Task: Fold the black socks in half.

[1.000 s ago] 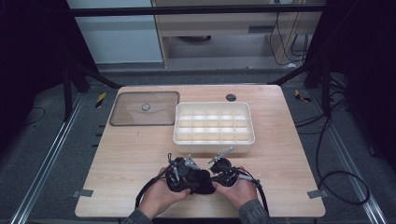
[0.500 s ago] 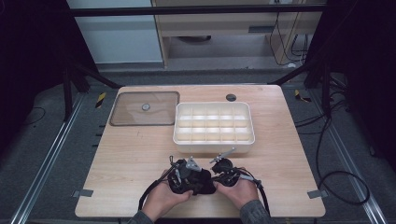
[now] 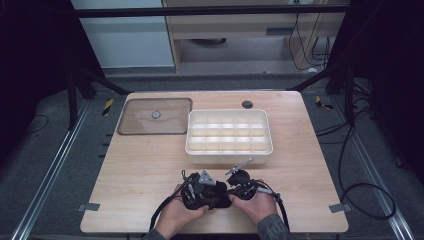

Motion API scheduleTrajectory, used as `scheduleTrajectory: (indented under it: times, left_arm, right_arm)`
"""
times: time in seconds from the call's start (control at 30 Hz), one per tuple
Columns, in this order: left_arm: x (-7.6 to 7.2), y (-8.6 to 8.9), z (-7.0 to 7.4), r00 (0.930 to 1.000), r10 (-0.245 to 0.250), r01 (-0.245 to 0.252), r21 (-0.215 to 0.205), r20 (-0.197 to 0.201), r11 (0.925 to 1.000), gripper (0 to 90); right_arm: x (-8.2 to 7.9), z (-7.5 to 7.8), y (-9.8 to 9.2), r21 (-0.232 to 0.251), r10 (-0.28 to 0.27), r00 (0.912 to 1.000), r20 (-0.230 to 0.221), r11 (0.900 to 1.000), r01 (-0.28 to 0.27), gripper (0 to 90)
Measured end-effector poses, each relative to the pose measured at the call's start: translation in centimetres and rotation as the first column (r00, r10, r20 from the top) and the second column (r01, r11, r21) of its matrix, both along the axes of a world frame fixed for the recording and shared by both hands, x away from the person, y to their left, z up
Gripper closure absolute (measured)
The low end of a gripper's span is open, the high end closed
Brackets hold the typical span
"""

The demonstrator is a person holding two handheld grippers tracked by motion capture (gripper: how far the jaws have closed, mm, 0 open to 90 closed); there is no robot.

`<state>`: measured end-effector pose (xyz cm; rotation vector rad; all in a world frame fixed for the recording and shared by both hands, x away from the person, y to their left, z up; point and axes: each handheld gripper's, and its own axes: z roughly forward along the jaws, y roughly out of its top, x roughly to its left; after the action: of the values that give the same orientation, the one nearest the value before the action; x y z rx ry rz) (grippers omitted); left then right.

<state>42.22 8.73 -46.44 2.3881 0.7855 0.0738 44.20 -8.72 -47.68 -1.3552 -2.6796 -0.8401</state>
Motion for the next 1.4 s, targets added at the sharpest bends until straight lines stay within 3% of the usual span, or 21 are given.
scheduleTrajectory:
  times: [0.3,0.5,0.7,0.9,1.1,1.4]
  left_arm:
    - [-0.6,-0.2,0.9,0.9998,-0.012,0.013,-0.038,0.014,0.9992,60.3]
    - [-1.0,-0.2,1.9,0.9994,-0.025,0.026,-0.052,0.023,0.9983,60.2]
    - [-0.7,0.5,2.6,0.9994,-0.005,0.006,-0.055,0.036,0.9985,61.8]
    - [-0.4,1.4,3.3,0.9984,0.019,-0.017,-0.043,0.053,0.9989,62.8]
    - [0.3,2.9,3.9,0.9957,0.057,-0.057,-0.001,0.074,0.9984,63.4]
    - [0.8,5.5,3.6,0.9869,0.135,-0.139,0.047,0.089,0.9892,62.0]
  right_arm:
    - [0.0,0.0,-0.1,-0.003,0.002,1.0000,0.002,1.000,-0.002,78.0]
    - [0.0,0.0,-0.1,-0.005,-0.008,1.0000,0.005,1.000,0.008,73.9]
    - [-0.1,0.6,-0.7,-0.004,-0.030,0.9990,0.033,1.000,0.030,66.2]
    - [-0.2,1.3,-1.3,0.004,-0.045,0.9976,0.053,0.999,0.044,64.3]
    - [-0.3,1.7,-1.5,0.015,-0.054,0.9964,0.065,0.998,0.053,63.8]
    - [-0.4,2.4,-1.3,0.020,-0.069,0.9935,0.090,0.997,0.068,59.1]
